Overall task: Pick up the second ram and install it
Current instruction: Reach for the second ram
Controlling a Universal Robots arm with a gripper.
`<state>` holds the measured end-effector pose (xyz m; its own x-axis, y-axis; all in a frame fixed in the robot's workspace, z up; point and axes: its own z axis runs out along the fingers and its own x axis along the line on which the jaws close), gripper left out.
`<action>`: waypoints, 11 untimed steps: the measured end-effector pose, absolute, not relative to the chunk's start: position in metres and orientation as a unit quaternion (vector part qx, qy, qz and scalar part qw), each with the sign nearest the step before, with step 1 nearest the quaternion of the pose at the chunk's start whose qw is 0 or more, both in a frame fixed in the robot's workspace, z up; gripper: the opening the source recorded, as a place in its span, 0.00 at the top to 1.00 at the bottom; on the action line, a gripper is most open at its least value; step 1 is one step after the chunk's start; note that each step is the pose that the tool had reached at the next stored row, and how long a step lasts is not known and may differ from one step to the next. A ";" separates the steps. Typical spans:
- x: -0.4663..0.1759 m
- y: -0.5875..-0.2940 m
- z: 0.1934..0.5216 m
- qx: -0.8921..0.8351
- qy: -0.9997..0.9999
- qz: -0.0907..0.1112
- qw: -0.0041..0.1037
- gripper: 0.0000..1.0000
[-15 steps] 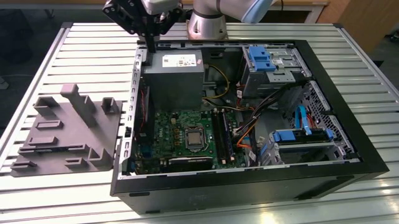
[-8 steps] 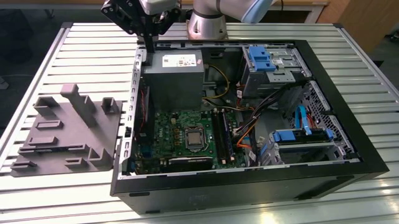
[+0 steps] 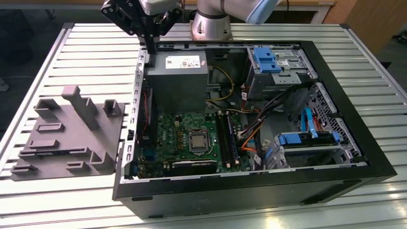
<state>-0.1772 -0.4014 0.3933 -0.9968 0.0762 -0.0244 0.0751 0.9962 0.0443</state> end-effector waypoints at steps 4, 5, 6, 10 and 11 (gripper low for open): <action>-0.180 -0.402 0.393 0.038 0.999 0.022 0.013 0.89; -0.180 -0.402 0.393 0.038 0.999 0.022 0.013 0.89; -0.181 -0.402 0.393 0.038 0.999 0.022 0.013 0.89; -0.185 -0.403 0.393 0.038 0.999 0.022 0.013 0.89; -0.187 -0.403 0.393 0.038 0.999 0.022 0.013 0.89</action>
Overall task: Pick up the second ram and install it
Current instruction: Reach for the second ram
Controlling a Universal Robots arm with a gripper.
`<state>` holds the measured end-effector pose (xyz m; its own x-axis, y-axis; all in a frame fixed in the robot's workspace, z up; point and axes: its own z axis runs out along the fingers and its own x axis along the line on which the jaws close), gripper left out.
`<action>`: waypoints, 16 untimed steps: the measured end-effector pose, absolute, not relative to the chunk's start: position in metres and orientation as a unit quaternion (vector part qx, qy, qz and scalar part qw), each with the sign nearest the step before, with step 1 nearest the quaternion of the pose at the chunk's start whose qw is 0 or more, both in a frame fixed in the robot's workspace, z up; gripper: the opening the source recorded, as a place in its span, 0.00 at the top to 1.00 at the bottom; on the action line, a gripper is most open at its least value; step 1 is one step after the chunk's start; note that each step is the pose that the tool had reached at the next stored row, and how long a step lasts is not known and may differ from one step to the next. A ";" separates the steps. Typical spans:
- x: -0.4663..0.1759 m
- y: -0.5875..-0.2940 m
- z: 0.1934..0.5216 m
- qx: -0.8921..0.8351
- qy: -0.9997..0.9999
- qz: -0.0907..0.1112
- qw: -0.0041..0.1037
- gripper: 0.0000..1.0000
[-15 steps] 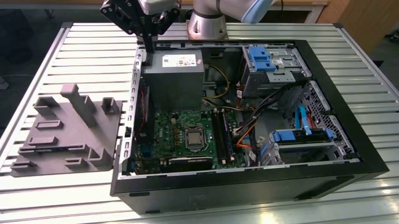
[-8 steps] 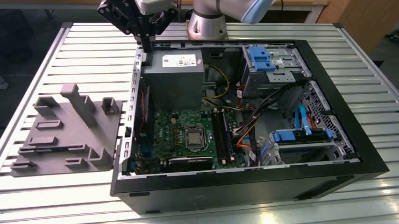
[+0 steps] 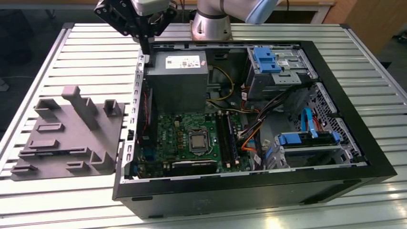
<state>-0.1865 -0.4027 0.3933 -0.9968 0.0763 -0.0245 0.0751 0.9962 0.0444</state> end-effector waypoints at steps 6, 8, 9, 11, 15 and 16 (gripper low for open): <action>-0.193 -0.403 0.393 0.038 0.999 0.022 0.013 0.89; -0.195 -0.404 0.393 0.038 0.999 0.022 0.013 0.89; -0.196 -0.404 0.393 0.038 0.999 0.022 0.013 0.89; -0.198 -0.404 0.393 0.038 0.999 0.022 0.013 0.89; -0.202 -0.404 0.393 0.038 0.999 0.022 0.013 0.89; -0.203 -0.405 0.393 0.038 0.999 0.022 0.013 0.89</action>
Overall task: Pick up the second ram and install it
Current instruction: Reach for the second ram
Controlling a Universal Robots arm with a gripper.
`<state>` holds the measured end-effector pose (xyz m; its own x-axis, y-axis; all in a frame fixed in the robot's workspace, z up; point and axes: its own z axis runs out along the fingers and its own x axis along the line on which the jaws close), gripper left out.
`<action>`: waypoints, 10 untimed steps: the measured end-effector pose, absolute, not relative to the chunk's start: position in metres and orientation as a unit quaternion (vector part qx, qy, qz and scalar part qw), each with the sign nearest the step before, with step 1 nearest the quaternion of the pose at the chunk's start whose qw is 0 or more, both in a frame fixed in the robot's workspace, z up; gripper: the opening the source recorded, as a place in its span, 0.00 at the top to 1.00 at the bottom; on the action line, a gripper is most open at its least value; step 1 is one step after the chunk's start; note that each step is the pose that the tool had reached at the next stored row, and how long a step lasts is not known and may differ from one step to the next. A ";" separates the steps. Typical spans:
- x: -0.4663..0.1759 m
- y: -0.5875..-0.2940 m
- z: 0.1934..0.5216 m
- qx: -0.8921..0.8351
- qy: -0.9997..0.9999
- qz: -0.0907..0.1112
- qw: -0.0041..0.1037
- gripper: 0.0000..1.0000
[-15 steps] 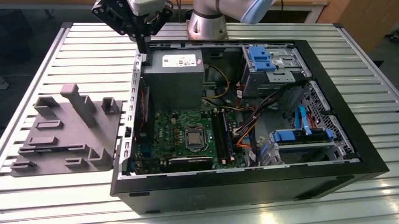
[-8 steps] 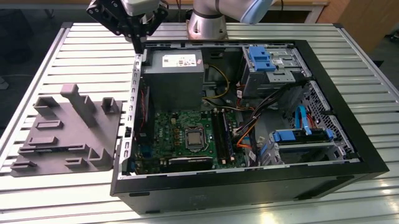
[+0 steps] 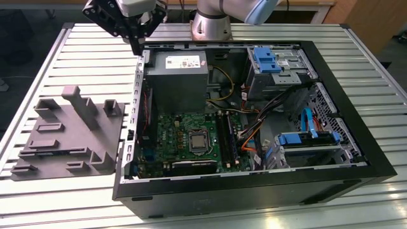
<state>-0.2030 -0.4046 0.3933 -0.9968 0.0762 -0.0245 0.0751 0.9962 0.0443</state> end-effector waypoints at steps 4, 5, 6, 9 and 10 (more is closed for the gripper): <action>-0.206 -0.405 0.393 0.038 0.999 0.022 0.013 0.89; -0.207 -0.405 0.393 0.038 0.999 0.022 0.013 0.89; -0.208 -0.405 0.393 0.038 0.999 0.022 0.013 0.89; -0.211 -0.406 0.393 0.038 0.999 0.022 0.013 0.89; -0.212 -0.406 0.393 0.038 0.999 0.022 0.013 0.89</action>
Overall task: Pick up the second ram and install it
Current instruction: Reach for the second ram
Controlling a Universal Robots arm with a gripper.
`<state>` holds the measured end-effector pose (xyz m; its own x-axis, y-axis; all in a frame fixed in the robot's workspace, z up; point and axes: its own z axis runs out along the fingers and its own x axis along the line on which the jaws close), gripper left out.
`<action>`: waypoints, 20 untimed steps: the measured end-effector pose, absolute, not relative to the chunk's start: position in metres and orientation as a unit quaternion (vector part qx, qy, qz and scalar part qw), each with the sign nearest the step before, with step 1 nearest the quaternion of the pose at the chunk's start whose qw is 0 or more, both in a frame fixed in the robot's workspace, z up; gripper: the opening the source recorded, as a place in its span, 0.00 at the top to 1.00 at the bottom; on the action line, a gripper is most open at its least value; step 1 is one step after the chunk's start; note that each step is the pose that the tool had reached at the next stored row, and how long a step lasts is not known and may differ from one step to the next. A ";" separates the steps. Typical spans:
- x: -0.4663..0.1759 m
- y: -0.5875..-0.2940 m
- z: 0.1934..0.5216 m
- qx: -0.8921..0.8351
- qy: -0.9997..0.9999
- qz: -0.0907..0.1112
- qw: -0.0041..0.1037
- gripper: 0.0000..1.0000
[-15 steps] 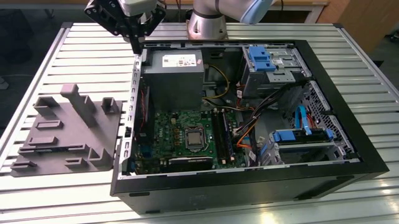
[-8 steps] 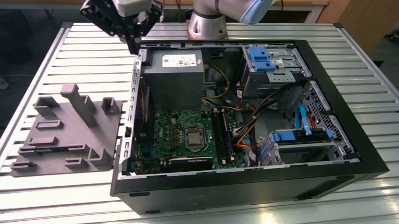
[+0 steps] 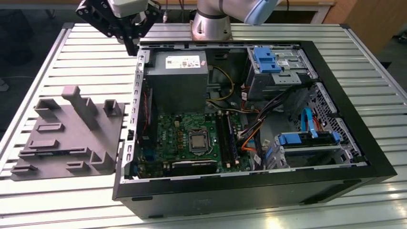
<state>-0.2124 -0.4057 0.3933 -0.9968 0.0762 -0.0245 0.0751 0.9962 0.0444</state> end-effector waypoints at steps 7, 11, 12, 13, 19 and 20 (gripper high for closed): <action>-0.219 -0.406 0.393 0.038 0.999 0.022 0.013 0.89; -0.222 -0.407 0.393 0.038 0.999 0.022 0.013 0.89; -0.223 -0.407 0.393 0.038 0.999 0.022 0.013 0.89; -0.224 -0.407 0.393 0.038 0.999 0.022 0.013 0.89; -0.232 -0.407 0.393 0.038 0.999 0.022 0.013 0.89; -0.233 -0.407 0.393 0.038 0.999 0.022 0.013 0.89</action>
